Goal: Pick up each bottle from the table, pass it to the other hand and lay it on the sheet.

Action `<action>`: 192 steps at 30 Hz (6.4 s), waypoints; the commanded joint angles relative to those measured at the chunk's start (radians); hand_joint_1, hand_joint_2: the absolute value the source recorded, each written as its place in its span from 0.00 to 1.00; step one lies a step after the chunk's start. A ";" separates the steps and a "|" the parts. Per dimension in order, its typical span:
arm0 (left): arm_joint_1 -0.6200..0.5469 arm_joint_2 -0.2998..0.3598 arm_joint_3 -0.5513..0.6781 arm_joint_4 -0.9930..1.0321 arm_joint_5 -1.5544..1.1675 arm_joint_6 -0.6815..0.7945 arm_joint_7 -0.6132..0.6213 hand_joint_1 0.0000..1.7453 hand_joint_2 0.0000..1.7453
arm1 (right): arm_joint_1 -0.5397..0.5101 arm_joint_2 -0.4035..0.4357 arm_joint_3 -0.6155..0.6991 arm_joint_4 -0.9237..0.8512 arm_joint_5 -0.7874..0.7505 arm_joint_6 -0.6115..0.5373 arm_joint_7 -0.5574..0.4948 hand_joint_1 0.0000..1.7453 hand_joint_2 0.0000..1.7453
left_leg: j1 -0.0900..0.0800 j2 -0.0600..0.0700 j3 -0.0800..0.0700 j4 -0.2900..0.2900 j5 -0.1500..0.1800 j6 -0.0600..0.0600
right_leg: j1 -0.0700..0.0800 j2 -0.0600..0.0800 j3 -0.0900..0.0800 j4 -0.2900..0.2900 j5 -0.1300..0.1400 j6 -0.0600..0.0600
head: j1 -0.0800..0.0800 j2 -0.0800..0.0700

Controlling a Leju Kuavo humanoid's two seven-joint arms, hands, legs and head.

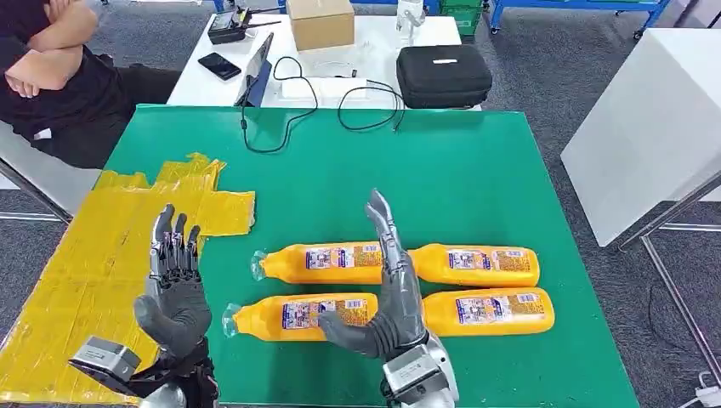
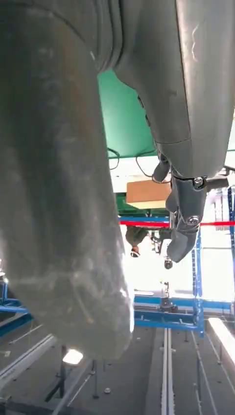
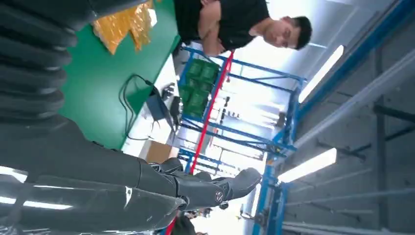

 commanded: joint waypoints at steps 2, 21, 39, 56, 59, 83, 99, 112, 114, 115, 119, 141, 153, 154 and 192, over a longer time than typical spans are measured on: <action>0.003 0.008 -0.023 -0.008 0.000 0.025 0.004 0.00 0.00 | 0.064 -0.031 -0.005 -0.074 0.110 -0.024 0.051 0.00 1.00 | 0.001 0.000 0.003 0.000 -0.002 -0.002 | 0.001 -0.001 0.004 -0.001 -0.002 0.000 | 0.000 0.000; -0.007 -0.002 -0.010 0.014 0.005 0.035 0.000 0.00 0.00 | 0.030 -0.104 0.072 0.045 0.333 -0.032 0.168 0.00 1.00 | 0.001 0.002 0.004 -0.001 -0.001 -0.002 | 0.001 0.001 0.005 -0.002 -0.001 0.000 | 0.000 0.000; 0.010 0.009 -0.006 -0.005 0.020 0.031 -0.011 0.00 0.00 | -0.044 -0.146 0.156 0.354 0.494 0.014 0.333 0.00 1.00 | 0.000 0.002 0.004 -0.001 -0.001 -0.002 | 0.000 0.001 0.005 -0.002 -0.001 0.000 | 0.000 0.000; 0.039 0.015 -0.009 -0.032 0.016 0.023 0.000 0.00 0.00 | -0.117 -0.085 0.080 0.533 0.591 -0.023 0.479 0.00 1.00 | 0.000 0.002 0.002 -0.001 -0.001 -0.001 | 0.001 0.001 0.002 -0.001 0.000 0.000 | 0.000 0.000; 0.046 0.012 -0.002 -0.040 0.018 0.013 0.005 0.00 0.00 | -0.139 -0.087 0.067 0.568 0.648 -0.024 0.527 0.00 1.00 | 0.000 0.001 0.002 -0.001 -0.001 -0.001 | 0.000 0.001 0.003 -0.001 0.000 0.000 | 0.000 0.000; 0.038 0.010 0.009 -0.029 0.028 -0.013 0.015 0.00 0.00 | -0.252 -0.063 0.099 0.819 0.710 0.033 0.580 0.00 1.00 | 0.001 0.002 0.005 -0.001 -0.001 -0.002 | 0.000 0.001 0.005 -0.001 0.000 0.000 | 0.000 0.000; 0.006 0.029 0.002 -0.001 0.055 -0.036 0.005 0.00 0.00 | -0.340 -0.089 0.206 1.019 0.641 0.173 0.498 1.00 1.00 | 0.001 0.003 0.016 -0.002 -0.003 -0.003 | 0.001 0.000 0.006 -0.003 -0.001 -0.001 | 0.000 0.000; -0.003 0.034 -0.013 -0.004 0.070 -0.029 -0.002 0.00 0.00 | -0.349 -0.103 0.229 1.022 0.590 0.188 0.475 1.00 1.00 | 0.002 0.008 0.027 -0.003 -0.008 -0.005 | 0.001 0.006 0.016 -0.004 -0.004 -0.004 | 0.000 0.000; 0.002 0.030 -0.010 -0.011 0.071 -0.023 -0.004 0.00 0.00 | -0.338 -0.099 0.222 1.005 0.584 0.155 0.489 0.00 1.00 | 0.001 0.008 0.028 -0.003 -0.008 -0.005 | 0.001 0.006 0.017 -0.004 -0.004 -0.004 | 0.000 0.000; 0.008 0.030 -0.009 -0.017 0.071 -0.022 -0.004 0.00 0.00 | -0.331 -0.095 0.218 0.994 0.584 0.135 0.502 0.00 1.00 | 0.001 0.009 0.028 -0.002 -0.009 -0.005 | 0.001 0.008 0.017 -0.003 -0.004 -0.004 | 0.000 0.000; 0.034 0.020 0.003 -0.047 0.066 -0.008 -0.006 0.00 0.00 | -0.249 -0.103 0.171 0.796 0.556 0.044 0.486 0.00 0.00 | 0.002 0.009 0.028 -0.002 -0.010 -0.005 | 0.001 0.008 0.015 -0.003 -0.004 -0.004 | 0.000 0.000; 0.075 0.001 0.024 -0.092 0.052 0.012 -0.018 0.00 0.00 | -0.063 -0.156 0.144 0.287 0.558 -0.010 0.436 0.00 0.00 | 0.001 0.009 0.014 0.000 -0.009 -0.002 | 0.001 0.009 0.012 -0.001 -0.005 -0.004 | 0.000 0.000; 0.070 0.002 0.026 -0.084 0.042 0.012 -0.022 0.00 0.00 | -0.077 -0.136 0.171 0.273 0.534 -0.001 0.390 0.00 1.00 | 0.000 0.009 0.013 0.000 -0.009 -0.002 | 0.001 0.009 0.011 -0.001 -0.004 -0.004 | 0.000 0.000; 0.063 0.002 0.023 -0.078 0.043 0.011 -0.022 0.00 0.00 | -0.106 -0.119 0.176 0.326 0.537 0.015 0.406 0.00 1.00 | 0.001 0.010 0.014 0.000 -0.009 -0.002 | 0.001 0.010 0.012 -0.001 -0.005 -0.004 | 0.000 0.000; 0.038 0.003 0.039 -0.063 0.055 -0.031 0.001 0.00 0.00 | -0.457 0.104 0.388 1.145 0.658 0.132 0.630 0.00 1.00 | 0.001 0.008 0.011 -0.002 -0.006 -0.002 | 0.000 0.009 0.010 -0.001 -0.004 -0.004 | 0.000 0.000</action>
